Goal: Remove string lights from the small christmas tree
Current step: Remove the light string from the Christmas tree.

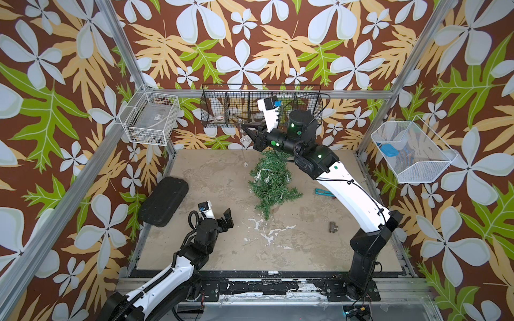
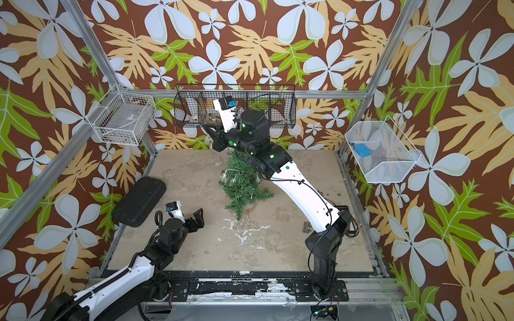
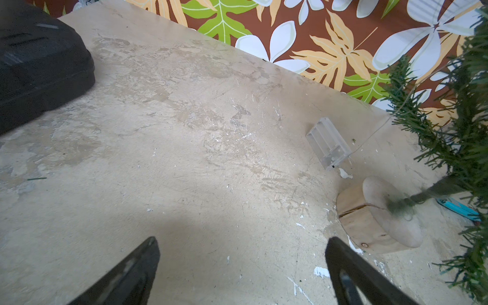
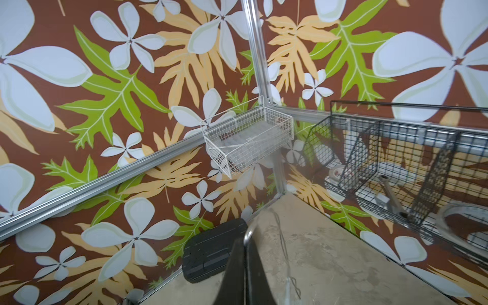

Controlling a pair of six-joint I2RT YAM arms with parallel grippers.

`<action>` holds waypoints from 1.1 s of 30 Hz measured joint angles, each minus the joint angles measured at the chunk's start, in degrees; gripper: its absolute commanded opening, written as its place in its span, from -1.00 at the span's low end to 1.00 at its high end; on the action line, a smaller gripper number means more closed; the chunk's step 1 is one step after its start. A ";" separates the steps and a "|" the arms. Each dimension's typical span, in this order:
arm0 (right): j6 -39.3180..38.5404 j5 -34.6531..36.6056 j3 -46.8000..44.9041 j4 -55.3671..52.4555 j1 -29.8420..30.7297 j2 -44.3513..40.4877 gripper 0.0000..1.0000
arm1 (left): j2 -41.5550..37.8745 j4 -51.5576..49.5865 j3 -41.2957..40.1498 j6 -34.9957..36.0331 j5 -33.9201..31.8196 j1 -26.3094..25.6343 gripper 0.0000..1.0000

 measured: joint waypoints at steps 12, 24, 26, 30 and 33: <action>-2.97 2.49 -26.05 1.79 4.00 -26.12 -1.00 | 0.39 0.02 0.09 0.00 0.11 -0.02 1.00; -0.94 25.70 -49.53 1.22 -7.02 -56.46 -1.00 | 1.05 -0.04 0.20 -0.02 0.17 -0.02 1.00; 0.79 27.56 -51.10 1.05 -12.28 -58.03 -1.00 | 0.98 -0.04 0.20 -0.02 0.17 -0.02 1.00; 5.09 23.32 -53.53 0.22 -24.33 -56.28 -1.00 | 0.98 -0.04 0.20 -0.02 0.20 -0.02 1.00; 10.05 14.10 -57.42 0.28 -35.50 -53.16 -1.00 | 0.87 -0.04 0.20 -0.02 0.20 -0.02 1.00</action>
